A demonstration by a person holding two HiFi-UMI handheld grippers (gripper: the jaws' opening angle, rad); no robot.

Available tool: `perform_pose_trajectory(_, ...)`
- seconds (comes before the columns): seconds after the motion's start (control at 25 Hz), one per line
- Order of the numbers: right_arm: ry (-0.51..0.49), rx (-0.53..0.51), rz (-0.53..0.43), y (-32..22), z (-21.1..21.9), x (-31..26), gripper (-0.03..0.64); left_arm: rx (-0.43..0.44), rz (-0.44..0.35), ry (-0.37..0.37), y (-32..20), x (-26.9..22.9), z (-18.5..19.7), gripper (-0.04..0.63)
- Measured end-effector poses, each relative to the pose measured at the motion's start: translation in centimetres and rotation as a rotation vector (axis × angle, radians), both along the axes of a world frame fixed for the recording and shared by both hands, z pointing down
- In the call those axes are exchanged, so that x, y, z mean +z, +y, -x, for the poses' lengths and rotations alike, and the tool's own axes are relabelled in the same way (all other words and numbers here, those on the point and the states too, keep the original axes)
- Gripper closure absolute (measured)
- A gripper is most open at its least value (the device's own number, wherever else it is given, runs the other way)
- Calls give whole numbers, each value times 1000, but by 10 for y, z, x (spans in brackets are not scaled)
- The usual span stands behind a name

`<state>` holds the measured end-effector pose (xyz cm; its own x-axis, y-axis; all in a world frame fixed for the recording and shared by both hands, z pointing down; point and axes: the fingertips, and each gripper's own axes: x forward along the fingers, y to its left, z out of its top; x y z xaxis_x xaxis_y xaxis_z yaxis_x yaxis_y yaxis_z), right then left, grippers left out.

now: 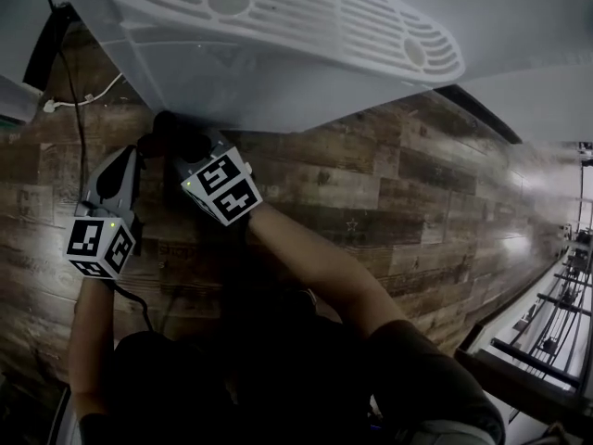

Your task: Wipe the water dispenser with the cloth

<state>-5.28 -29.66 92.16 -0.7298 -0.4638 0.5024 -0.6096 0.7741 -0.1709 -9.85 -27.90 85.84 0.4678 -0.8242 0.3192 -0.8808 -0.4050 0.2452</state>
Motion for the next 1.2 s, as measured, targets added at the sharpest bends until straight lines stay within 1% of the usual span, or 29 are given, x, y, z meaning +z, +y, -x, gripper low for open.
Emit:
perform_pose_trajectory(0.08, -14, 70, 24, -3, -16, 0, 551, 5, -1, 4, 1, -1, -2, 577)
perform_pose_trajectory(0.2, -47, 171, 49, -3, -52, -1, 551, 7, -3, 15, 1, -2, -4, 577)
perform_pose_trajectory(0.36, -89, 331, 67, -3, -123, -5, 551, 0, -8, 14, -3, 0, -7, 577)
perform_pose_trajectory(0.52, -112, 513, 76, -2, -200, -7, 551, 16, -4, 26, -5, 1, -14, 577)
perform_pose_trajectory(0.64, -95, 656, 78, 5, -258, -1, 551, 31, -10, 32, -5, -3, -21, 577)
perform_pose_trajectory(0.72, -68, 713, 83, 11, -286, 4, 551, 40, -18, 37, -5, -7, -24, 577)
perform_pose_trajectory(0.76, -62, 726, 84, 14, -293, 4, 551, 43, -22, 40, -4, -9, -25, 577)
perform_pose_trajectory(0.84, -72, 715, 72, 20, -292, -3, 551, 46, -26, 47, -2, -12, -27, 577)
perform_pose_trajectory(0.92, -96, 654, 37, 25, -271, -20, 551, 54, -26, 48, -1, -14, -31, 577)
perform_pose_trajectory(1.08, -166, 441, -51, 31, -188, -65, 551, 72, -26, 45, -4, -21, -39, 577)
perform_pose_trajectory(1.16, -188, 338, -72, 30, -141, -81, 551, 75, -42, 53, -6, -30, -41, 577)
perform_pose_trajectory(1.2, -184, 289, -73, 29, -118, -84, 551, 74, -52, 56, -7, -35, -40, 577)
